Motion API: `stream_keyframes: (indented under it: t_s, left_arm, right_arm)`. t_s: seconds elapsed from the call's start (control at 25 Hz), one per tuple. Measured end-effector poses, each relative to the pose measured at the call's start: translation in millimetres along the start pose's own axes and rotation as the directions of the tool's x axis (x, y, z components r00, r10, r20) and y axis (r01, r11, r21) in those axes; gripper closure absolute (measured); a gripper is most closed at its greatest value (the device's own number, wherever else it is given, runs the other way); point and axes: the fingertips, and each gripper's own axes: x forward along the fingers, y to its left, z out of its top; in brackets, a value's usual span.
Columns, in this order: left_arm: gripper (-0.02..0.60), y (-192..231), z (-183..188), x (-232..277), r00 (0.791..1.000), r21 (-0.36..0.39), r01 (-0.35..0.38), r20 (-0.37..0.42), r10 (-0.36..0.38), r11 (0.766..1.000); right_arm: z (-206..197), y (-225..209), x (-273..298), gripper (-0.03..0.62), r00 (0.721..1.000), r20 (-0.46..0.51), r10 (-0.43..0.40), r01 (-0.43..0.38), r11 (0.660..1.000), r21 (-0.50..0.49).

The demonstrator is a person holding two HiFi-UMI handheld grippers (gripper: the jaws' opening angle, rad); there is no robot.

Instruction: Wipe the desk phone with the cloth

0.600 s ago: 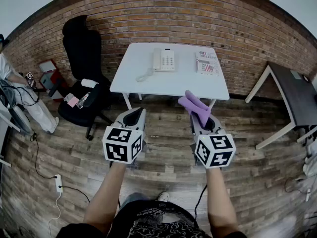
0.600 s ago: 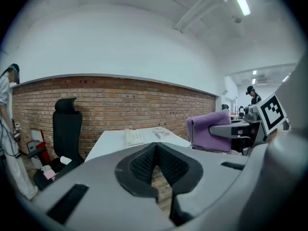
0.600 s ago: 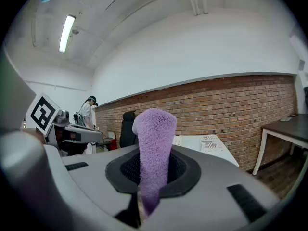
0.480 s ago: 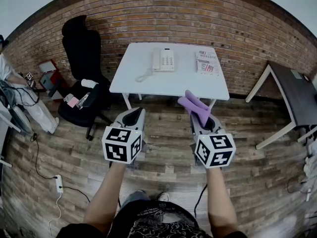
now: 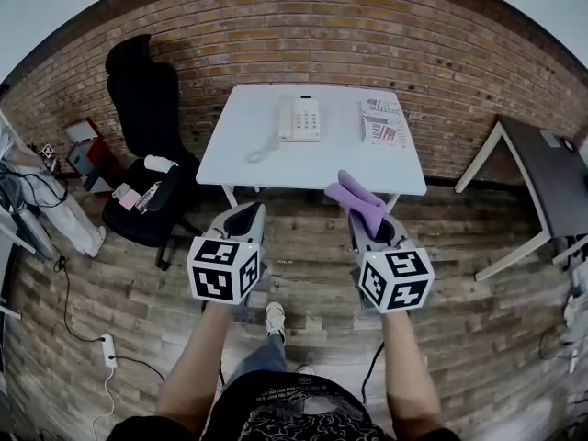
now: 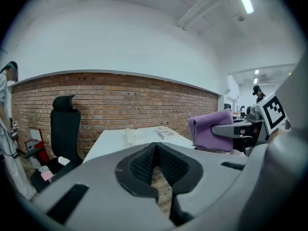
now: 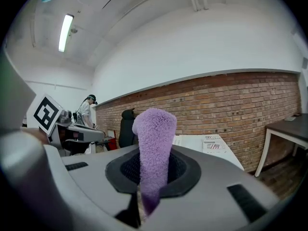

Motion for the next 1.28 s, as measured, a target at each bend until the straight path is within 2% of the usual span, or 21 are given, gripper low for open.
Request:
stream_keyframes:
  t_s: [0.28,0.56,1.28]
  left_arm:
    - [0.575,38.6,7.2,49.1,1.000,-0.014,0.009,0.003,-0.009,1.000]
    - [0.575,94.6,23.3,106.7,0.999,-0.028,0.032,-0.008,-0.032,0.999]
    - [0.575,204.9,55.9,230.8,0.994,-0.038,0.102,-0.027,-0.103,0.994]
  right_arm:
    - [4.8,-14.6,59.5,0.546,1.000,-0.017,-0.008,0.007,1.000,-0.011]
    - [17.4,-23.7,137.1,0.546,0.999,-0.048,-0.023,0.023,1.000,-0.006]
    - [46.9,-60.1,287.6,0.546,0.990,-0.091,-0.108,0.109,0.994,0.001]
